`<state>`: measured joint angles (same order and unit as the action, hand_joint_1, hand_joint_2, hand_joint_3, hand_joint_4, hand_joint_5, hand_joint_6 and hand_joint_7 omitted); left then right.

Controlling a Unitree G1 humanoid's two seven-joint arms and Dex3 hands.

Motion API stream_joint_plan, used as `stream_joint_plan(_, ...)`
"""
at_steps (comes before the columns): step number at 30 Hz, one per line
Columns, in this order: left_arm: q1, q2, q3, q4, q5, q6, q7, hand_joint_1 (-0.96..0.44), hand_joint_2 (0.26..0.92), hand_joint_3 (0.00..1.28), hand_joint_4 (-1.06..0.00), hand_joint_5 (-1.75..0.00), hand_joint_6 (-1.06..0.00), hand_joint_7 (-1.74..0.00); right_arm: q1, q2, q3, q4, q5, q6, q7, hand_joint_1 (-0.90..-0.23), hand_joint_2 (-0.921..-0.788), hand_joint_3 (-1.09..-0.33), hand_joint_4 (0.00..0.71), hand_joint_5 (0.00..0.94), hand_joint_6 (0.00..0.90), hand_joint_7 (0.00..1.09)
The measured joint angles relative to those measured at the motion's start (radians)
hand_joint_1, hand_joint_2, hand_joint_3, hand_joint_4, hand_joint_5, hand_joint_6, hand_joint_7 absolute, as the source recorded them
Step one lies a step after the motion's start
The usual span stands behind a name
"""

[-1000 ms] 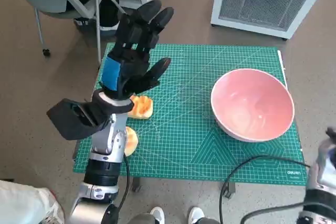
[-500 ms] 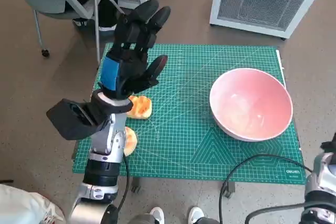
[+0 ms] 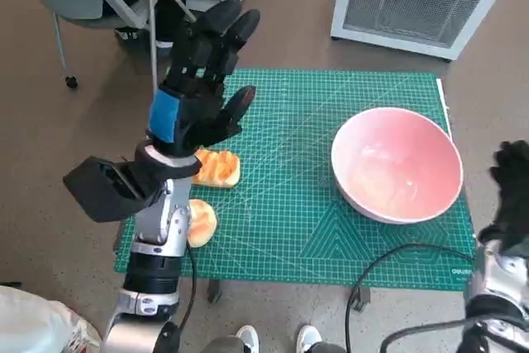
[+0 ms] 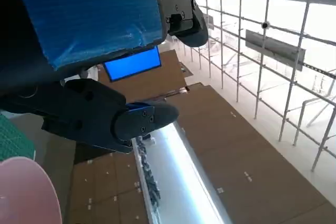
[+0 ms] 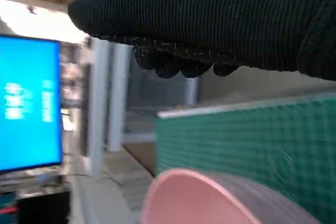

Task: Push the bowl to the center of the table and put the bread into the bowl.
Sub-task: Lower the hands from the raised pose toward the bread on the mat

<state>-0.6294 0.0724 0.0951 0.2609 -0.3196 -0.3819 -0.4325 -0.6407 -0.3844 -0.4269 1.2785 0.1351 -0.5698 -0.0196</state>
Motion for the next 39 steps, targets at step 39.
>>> stream_joint_plan(39, 0.088, 0.048, 0.021, -0.139, 0.007, 0.054, 0.032, -0.18, 0.829, 0.56, 0.0, -0.43, 0.0, -0.73, -0.18, 0.197, 0.063, 0.033, -0.023, 0.155, 0.041, -0.513, -0.921, -0.82, 0.278, 0.006, 0.173, 0.32)
